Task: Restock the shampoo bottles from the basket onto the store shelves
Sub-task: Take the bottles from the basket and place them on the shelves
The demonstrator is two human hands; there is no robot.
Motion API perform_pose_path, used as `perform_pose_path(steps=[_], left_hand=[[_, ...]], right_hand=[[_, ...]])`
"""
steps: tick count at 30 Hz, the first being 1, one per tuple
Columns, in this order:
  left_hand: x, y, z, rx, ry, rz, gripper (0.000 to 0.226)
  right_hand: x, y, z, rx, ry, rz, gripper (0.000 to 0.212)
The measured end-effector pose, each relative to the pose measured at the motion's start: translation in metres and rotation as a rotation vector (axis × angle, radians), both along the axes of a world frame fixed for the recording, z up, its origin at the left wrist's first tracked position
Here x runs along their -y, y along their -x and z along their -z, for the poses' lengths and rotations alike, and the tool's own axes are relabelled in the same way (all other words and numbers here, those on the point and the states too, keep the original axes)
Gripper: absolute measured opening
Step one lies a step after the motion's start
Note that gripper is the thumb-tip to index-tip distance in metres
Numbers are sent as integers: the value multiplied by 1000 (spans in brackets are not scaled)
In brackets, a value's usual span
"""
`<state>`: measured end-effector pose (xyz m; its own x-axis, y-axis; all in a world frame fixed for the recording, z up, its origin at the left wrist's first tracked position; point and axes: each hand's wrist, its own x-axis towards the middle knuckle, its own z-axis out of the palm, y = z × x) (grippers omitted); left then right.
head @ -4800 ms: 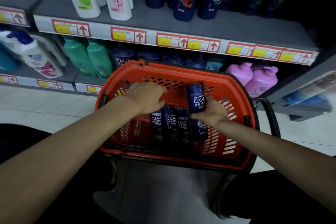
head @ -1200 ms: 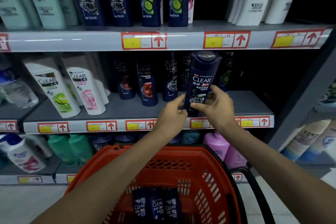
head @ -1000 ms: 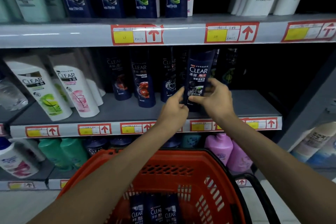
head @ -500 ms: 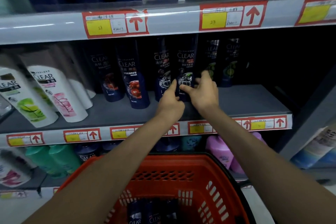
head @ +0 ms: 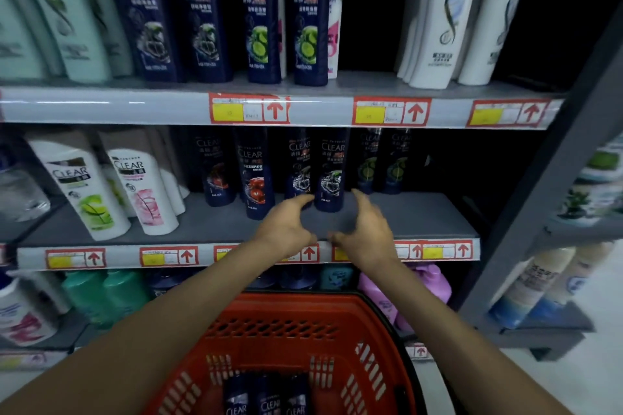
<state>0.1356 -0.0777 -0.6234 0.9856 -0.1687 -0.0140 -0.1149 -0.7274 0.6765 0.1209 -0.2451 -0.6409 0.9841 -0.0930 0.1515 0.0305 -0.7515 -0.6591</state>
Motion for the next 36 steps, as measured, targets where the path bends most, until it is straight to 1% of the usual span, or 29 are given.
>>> perform_pose_path(steps=[2,3,5,6,8,10,14,18,20,23,25,27,29,33,36], left_hand=[[-14,18,-4,50,-129,35,82],[-20,27,-5,66,-195,50,79],[-34,46,-5,100,-315,84,78],[-40,56,-6,122,-371,107,79],[-51,75,-7,146,-455,152,82],[-62,92,-4,148,-517,179,86],[-80,120,18,105,-622,216,95],[-94,139,46,42,-656,238,96],[-103,146,65,-17,-666,236,96],[-113,150,90,-88,-740,263,98],[-112,150,96,-38,-759,292,96],[-115,151,101,-1,-729,295,91],[-121,154,110,-13,-725,302,88],[-138,161,135,-135,-798,341,90],[-148,165,149,-190,-808,353,89]], right_hand=[[5,20,1,-106,40,-33,82],[6,30,3,-149,46,-54,83],[5,52,5,-172,63,-96,85],[4,62,7,-175,83,-126,87],[0,82,9,-220,137,-201,100],[-5,97,11,-257,204,-273,113],[-15,115,26,-271,366,-378,124],[-18,126,61,-341,442,-424,139],[-18,133,83,-410,503,-465,142],[-21,147,111,-503,573,-564,131],[-21,156,121,-551,580,-624,122],[-24,163,130,-590,585,-679,114],[-29,167,137,-610,578,-712,104],[-45,154,159,-665,556,-693,75],[-67,135,184,-698,551,-627,61]])
